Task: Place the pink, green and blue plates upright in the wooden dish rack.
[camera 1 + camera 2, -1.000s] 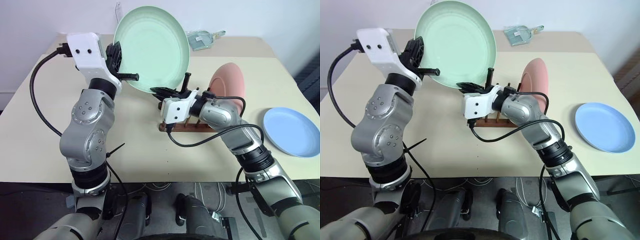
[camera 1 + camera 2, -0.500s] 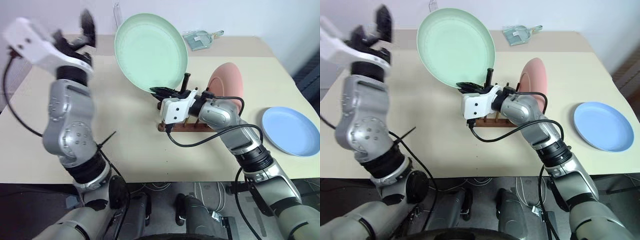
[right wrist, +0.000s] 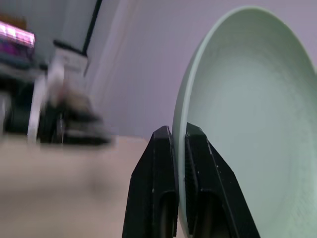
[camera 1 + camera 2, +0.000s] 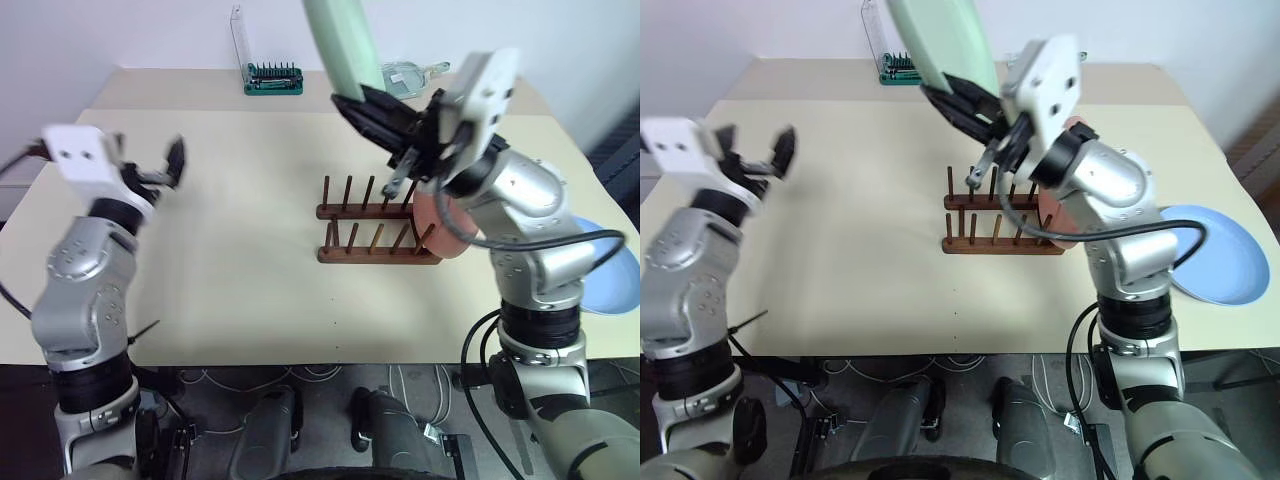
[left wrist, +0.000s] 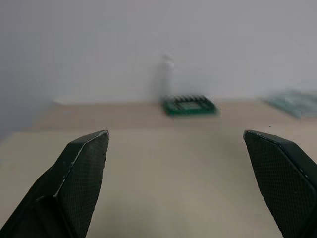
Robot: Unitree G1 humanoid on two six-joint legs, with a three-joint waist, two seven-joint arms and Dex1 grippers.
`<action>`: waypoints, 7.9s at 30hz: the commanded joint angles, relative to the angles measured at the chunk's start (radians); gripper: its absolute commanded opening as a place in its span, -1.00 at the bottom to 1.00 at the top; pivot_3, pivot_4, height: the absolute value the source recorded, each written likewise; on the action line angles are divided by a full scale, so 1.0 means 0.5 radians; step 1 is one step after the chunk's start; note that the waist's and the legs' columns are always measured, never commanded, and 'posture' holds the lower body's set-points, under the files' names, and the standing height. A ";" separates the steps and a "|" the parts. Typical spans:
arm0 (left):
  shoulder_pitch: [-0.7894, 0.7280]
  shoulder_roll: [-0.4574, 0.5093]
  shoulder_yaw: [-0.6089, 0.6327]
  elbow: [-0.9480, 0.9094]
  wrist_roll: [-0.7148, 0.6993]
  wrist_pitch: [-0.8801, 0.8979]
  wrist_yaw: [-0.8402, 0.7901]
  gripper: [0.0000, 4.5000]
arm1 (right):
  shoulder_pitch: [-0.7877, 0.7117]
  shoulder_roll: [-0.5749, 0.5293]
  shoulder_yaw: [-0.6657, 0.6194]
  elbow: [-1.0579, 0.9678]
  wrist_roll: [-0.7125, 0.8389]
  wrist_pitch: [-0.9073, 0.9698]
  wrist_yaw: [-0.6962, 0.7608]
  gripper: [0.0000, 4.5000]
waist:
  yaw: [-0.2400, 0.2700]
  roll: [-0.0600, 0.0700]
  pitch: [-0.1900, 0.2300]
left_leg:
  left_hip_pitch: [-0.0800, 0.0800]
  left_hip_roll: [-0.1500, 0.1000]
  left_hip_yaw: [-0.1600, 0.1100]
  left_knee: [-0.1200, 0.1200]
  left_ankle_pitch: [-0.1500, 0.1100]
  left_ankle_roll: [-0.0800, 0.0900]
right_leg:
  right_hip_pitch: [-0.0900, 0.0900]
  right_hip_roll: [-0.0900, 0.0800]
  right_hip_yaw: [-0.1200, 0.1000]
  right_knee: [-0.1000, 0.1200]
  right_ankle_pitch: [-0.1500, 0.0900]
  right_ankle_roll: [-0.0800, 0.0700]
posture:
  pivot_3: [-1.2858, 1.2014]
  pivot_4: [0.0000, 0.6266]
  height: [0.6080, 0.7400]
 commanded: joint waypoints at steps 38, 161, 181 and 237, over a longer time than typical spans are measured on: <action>0.369 0.035 -0.508 -0.267 -0.268 -0.121 -0.676 0.98 | 0.715 -0.063 -0.389 -0.069 1.597 0.501 -1.238 -1.00 | 0.005 0.007 0.001 | -0.004 0.005 0.007 -0.003 0.000 0.005 | -0.007 -0.002 0.006 -0.007 0.001 -0.003 | 0.03 -0.52 1.00; 0.346 0.034 -0.501 0.059 -0.080 -0.437 -0.808 1.00 | 0.153 -0.011 -0.138 -0.130 1.939 0.345 -1.221 -0.99 | 0.004 0.031 0.000 | -0.005 0.006 0.035 0.004 -0.014 0.033 | -0.006 -0.012 0.012 -0.029 0.022 0.017 | 0.03 -0.52 1.00; 0.346 0.081 -0.433 0.072 -0.063 -0.429 -0.784 1.00 | 0.219 0.028 0.016 -0.182 2.124 0.225 -1.761 -0.99 | 0.003 0.031 0.001 | -0.005 0.006 0.045 0.004 -0.013 0.033 | -0.010 -0.011 0.015 -0.027 0.022 0.016 | 0.03 -0.52 1.00; 0.373 0.070 -0.456 0.122 -0.053 -0.468 -0.783 1.00 | 0.441 -1.066 -0.713 0.027 1.195 0.170 -0.453 0.97 | 0.019 0.027 0.000 | -0.012 0.008 0.049 0.002 -0.022 0.036 | -0.008 -0.012 0.013 -0.044 0.021 0.018 | 0.03 -0.52 1.00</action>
